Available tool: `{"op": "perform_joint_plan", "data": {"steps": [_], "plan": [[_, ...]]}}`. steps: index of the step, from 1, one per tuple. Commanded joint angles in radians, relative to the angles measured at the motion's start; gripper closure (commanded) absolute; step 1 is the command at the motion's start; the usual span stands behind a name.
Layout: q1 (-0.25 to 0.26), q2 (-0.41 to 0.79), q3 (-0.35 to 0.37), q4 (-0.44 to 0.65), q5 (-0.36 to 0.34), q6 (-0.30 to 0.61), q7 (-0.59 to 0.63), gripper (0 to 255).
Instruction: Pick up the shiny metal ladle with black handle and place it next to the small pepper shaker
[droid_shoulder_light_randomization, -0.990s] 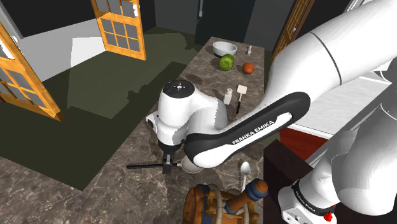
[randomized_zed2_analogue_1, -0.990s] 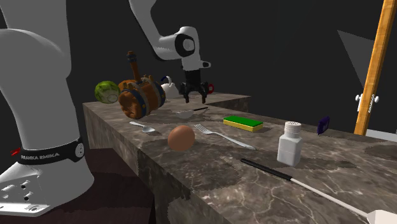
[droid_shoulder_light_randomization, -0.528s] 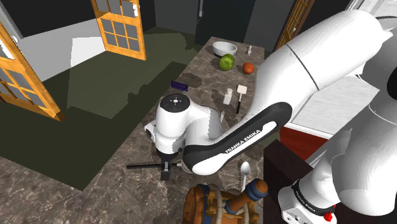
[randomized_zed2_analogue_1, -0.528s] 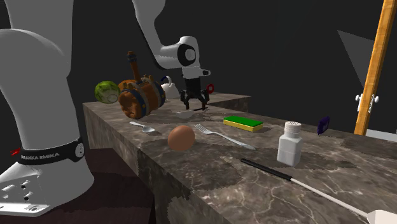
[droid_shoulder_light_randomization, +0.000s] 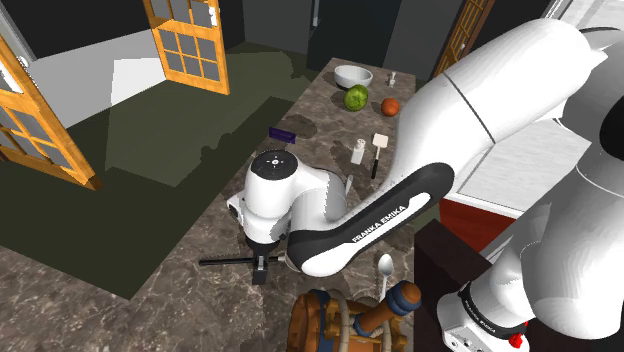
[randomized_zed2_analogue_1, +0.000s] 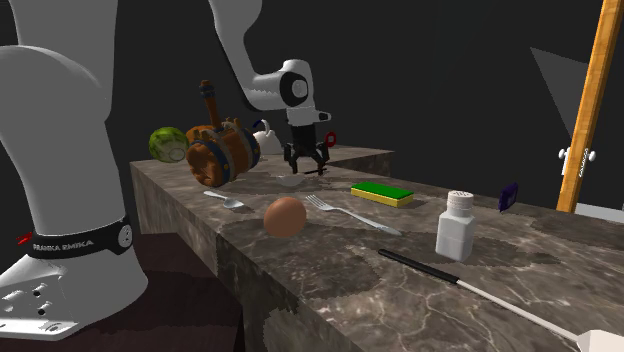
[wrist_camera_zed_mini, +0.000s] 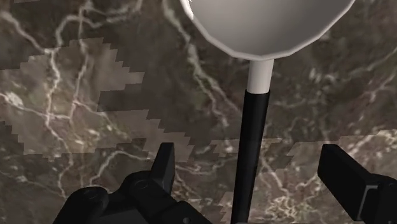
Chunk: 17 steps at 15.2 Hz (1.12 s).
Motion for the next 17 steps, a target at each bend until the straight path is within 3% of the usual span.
{"op": "perform_joint_plan", "data": {"steps": [1,10,17], "plan": [[0.0,0.0,0.0,0.0,0.0,0.0,0.0,255],[0.0,0.0,0.0,0.0,0.0,0.0,0.0,255],[-0.015,-0.075,0.022,0.015,0.06,-0.082,-0.044,255]]}}
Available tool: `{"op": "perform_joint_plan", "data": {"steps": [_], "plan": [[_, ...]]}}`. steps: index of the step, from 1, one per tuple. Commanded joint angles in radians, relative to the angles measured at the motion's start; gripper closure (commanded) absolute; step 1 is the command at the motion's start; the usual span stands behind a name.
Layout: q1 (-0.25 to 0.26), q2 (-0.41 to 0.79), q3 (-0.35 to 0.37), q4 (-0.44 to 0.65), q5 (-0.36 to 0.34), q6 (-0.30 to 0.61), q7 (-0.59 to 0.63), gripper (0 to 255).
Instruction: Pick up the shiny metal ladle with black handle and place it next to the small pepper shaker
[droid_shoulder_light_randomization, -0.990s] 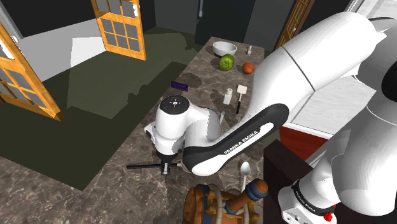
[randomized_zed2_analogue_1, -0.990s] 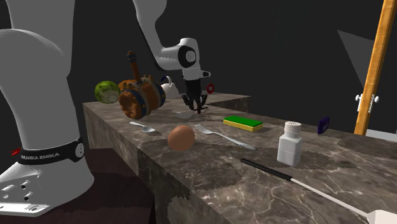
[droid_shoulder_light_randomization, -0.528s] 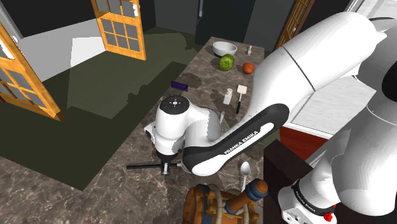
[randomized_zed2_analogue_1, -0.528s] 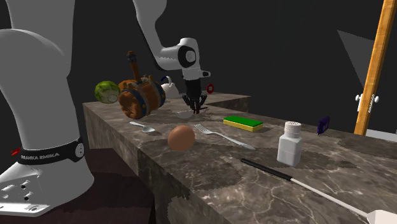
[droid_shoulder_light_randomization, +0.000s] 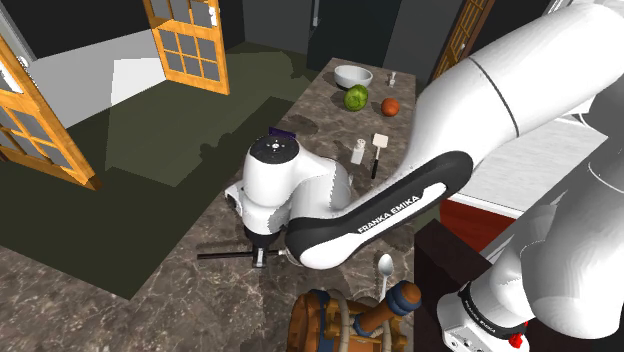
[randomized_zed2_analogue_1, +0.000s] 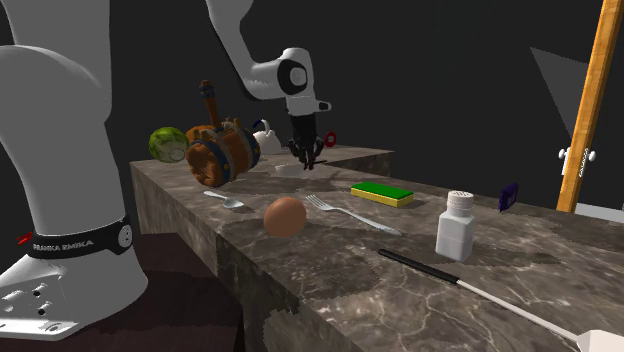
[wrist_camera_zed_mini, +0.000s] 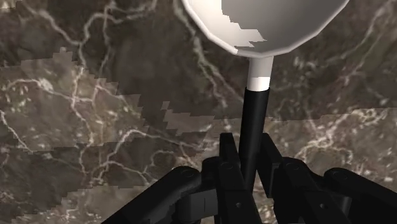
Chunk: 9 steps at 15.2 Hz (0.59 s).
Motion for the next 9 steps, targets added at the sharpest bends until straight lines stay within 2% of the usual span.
{"op": "perform_joint_plan", "data": {"steps": [1,9], "plan": [[-0.003,-0.022,0.005,0.007,0.018,-0.028,-0.013,255],[-0.011,-0.096,0.016,0.04,0.072,-0.127,-0.053,255]]}}
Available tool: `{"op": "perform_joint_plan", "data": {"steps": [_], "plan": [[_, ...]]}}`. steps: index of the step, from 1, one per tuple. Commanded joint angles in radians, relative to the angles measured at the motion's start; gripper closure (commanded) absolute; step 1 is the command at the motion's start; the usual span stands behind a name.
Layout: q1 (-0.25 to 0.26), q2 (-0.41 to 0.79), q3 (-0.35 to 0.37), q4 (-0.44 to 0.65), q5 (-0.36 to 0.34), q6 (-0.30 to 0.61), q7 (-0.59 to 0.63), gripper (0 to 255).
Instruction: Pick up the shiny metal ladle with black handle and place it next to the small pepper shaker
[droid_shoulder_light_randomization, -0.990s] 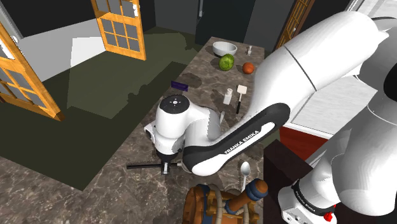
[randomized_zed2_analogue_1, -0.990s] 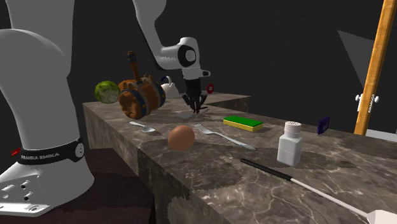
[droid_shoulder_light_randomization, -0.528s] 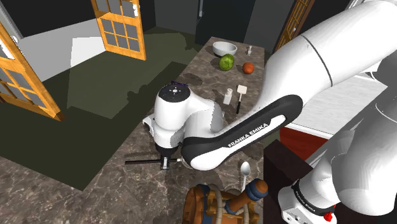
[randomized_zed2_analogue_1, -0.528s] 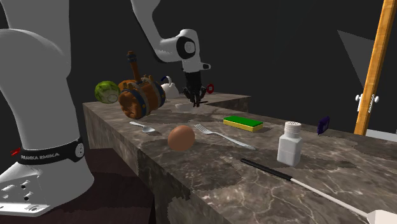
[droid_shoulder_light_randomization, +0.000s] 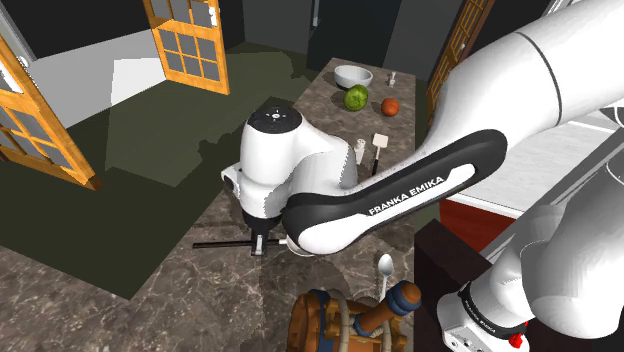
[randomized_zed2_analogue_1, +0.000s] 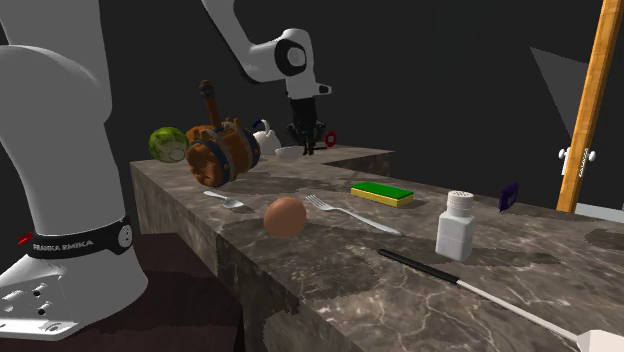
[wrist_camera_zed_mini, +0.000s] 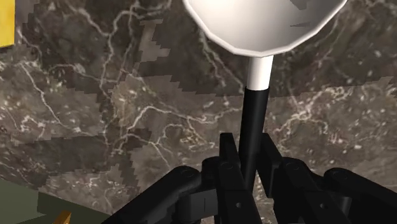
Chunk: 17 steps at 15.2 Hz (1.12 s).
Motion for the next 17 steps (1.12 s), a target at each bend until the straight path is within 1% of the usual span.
{"op": "perform_joint_plan", "data": {"steps": [1,15,16,17], "plan": [[-0.001,-0.017,0.002,0.012,0.012,-0.027,-0.007,255],[-0.005,-0.111,0.002,0.107,0.069,-0.208,-0.051,255],[-0.005,-0.113,0.002,0.109,0.07,-0.212,-0.052,255],[-0.016,-0.12,-0.011,0.1,0.077,-0.209,-0.08,255]]}}
